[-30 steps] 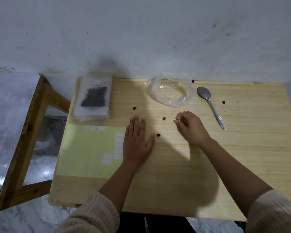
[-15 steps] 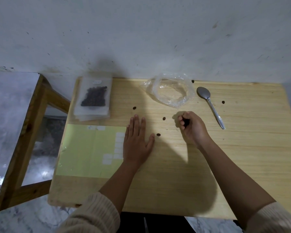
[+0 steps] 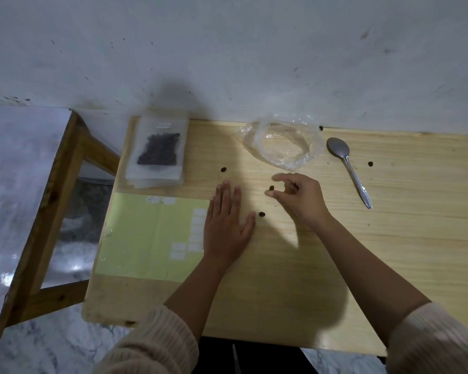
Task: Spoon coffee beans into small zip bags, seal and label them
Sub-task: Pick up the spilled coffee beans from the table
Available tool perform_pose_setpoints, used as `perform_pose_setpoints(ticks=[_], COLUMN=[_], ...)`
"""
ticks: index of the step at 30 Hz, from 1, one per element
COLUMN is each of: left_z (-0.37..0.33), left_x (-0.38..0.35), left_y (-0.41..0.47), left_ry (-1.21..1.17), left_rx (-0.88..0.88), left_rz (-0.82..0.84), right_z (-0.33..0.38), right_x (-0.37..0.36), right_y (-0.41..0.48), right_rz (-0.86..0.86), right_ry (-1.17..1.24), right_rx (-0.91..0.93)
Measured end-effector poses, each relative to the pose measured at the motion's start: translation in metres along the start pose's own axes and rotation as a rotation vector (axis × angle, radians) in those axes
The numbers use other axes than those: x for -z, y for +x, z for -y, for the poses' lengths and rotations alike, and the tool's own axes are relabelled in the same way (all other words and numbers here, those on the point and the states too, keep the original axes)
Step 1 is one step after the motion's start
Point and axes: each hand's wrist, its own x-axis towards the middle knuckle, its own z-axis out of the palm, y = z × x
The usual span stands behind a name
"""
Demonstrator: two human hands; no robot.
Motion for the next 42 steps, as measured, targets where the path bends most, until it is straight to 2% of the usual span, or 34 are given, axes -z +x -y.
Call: perform_pose_setpoints(ticks=[3, 11, 17, 22, 25, 27, 29, 31, 34, 39, 42], left_z=[0.002, 0.003, 0.004, 0.004, 0.007, 0.013, 0.021, 0.032, 0.054, 0.081, 0.084], left_x=[-0.001, -0.001, -0.002, 0.001, 0.007, 0.013, 0.018, 0.022, 0.026, 0.027, 0.026], left_y=[0.001, 0.001, 0.001, 0.003, 0.004, 0.004, 0.004, 0.004, 0.003, 0.005, 0.003], left_ry=[0.008, 0.021, -0.005, -0.087, -0.156, -0.165, -0.15, -0.138, -0.113, -0.065, -0.074], left_rx=[-0.005, -0.021, -0.036, -0.045, -0.083, -0.134, -0.176, -0.182, -0.138, -0.175, -0.2], left_rz=[0.003, 0.01, 0.006, 0.009, 0.036, 0.029, -0.006, -0.046, -0.035, -0.002, -0.014], right_z=[-0.005, -0.007, 0.012, 0.019, 0.018, 0.019, 0.02, 0.016, 0.013, 0.007, 0.008], right_x=[-0.003, -0.005, -0.007, -0.013, -0.018, -0.019, -0.02, -0.02, -0.024, -0.039, -0.044], right_y=[0.006, 0.004, -0.01, -0.032, -0.045, -0.052, -0.057, -0.06, -0.061, -0.057, -0.057], right_rz=[-0.001, 0.02, 0.007, -0.102, -0.13, -0.127, -0.13, -0.123, -0.113, -0.134, -0.142], right_ry=[-0.102, -0.06, -0.089, 0.216, 0.66, 0.829, 0.67, 0.335, 0.075, -0.066, -0.051], right_rx=[0.09, 0.16, 0.037, -0.19, -0.285, -0.33, -0.344, -0.262, -0.137, -0.036, -0.032])
